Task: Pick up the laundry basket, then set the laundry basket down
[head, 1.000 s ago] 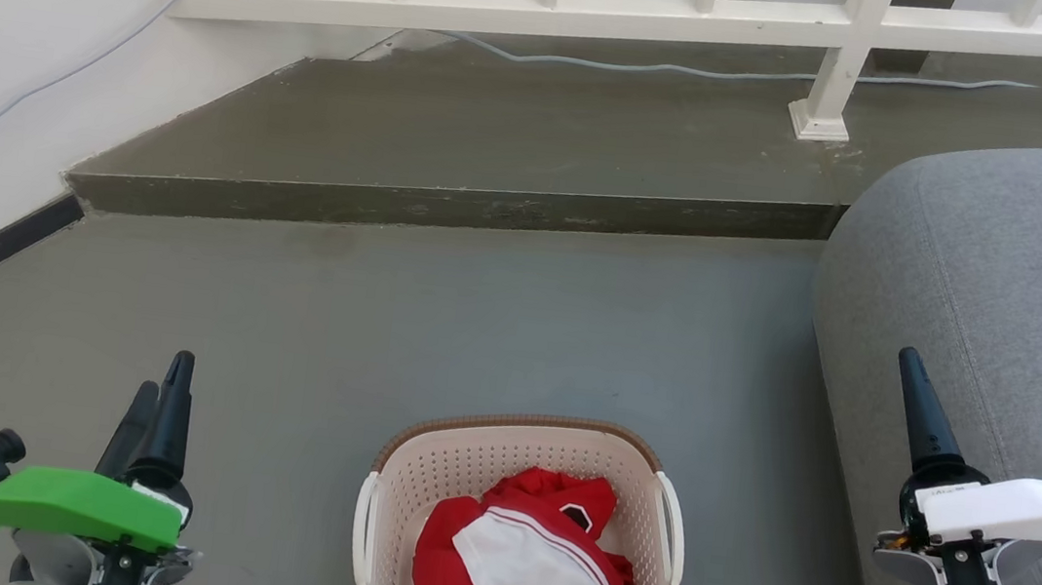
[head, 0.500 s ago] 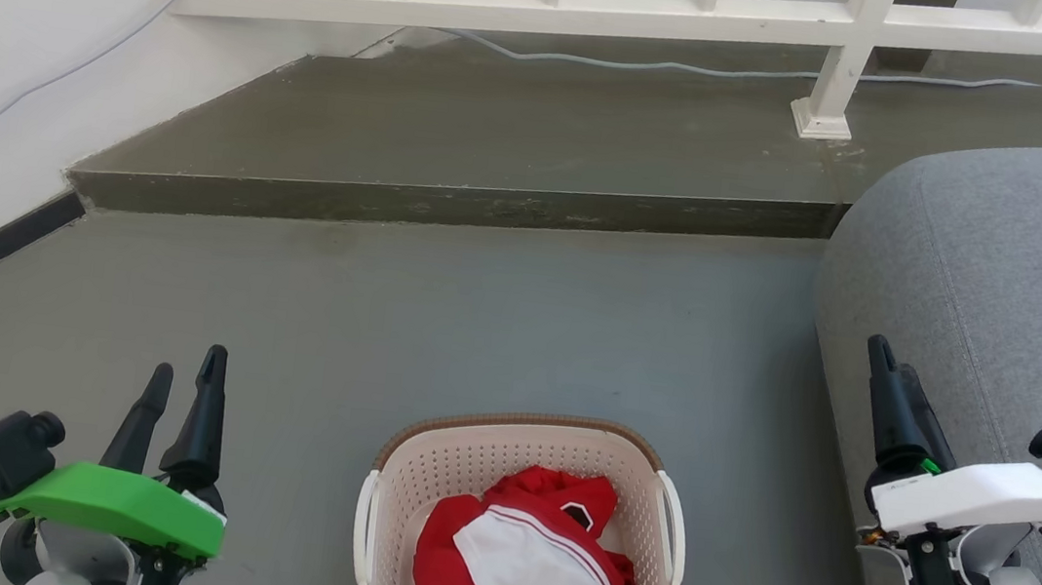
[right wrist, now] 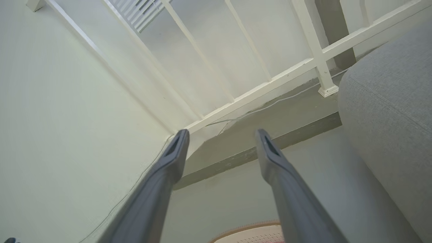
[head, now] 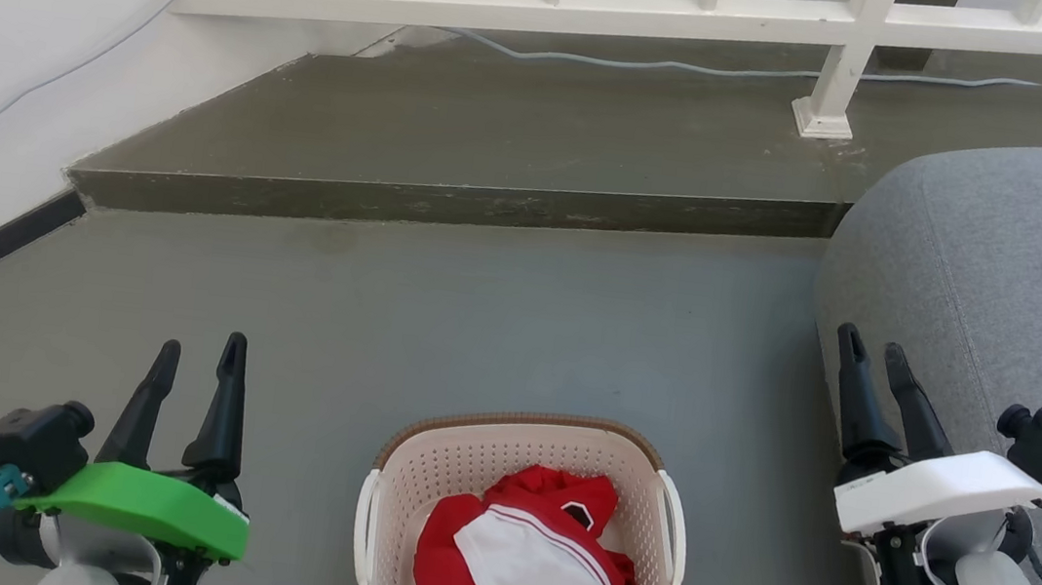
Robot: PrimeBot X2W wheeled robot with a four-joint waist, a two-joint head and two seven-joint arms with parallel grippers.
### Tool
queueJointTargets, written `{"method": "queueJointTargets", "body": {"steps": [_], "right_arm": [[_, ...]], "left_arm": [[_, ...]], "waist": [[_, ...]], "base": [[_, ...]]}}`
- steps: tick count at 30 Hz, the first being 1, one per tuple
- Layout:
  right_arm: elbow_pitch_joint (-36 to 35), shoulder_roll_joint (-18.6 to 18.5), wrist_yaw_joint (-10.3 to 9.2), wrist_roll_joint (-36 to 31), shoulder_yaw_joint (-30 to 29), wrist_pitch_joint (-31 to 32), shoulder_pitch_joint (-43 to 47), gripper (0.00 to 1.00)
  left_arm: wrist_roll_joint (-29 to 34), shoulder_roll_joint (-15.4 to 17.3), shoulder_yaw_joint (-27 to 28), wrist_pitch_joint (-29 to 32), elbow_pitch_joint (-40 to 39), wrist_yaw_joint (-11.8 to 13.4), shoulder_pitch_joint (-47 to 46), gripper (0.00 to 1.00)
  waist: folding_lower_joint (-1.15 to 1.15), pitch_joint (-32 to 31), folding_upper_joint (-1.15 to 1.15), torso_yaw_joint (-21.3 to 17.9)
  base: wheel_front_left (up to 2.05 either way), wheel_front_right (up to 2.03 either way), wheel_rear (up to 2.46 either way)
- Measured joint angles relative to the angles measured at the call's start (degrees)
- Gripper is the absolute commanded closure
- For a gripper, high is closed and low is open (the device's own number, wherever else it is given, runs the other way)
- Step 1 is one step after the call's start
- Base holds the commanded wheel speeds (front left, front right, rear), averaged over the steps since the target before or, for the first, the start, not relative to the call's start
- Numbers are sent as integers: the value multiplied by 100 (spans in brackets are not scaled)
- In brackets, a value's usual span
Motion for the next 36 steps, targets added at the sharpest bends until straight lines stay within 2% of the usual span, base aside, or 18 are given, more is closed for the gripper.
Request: {"method": "queueJointTargets", "body": {"steps": [24,36], "right_arm": [[-31,27,-9,-1840,299,-486,-20,0],[-7,136,-4,-1939,233,-519,-21,0]], "left_arm": [[1933,-5,-158,-505,-129,-1,-5,0],[2020,-21,-153,-505,-126,-8,-7,0]], "waist": [[0,-40,0,21],[0,-62,0,6]], "base": [[0,0,0],[0,0,0]]}}
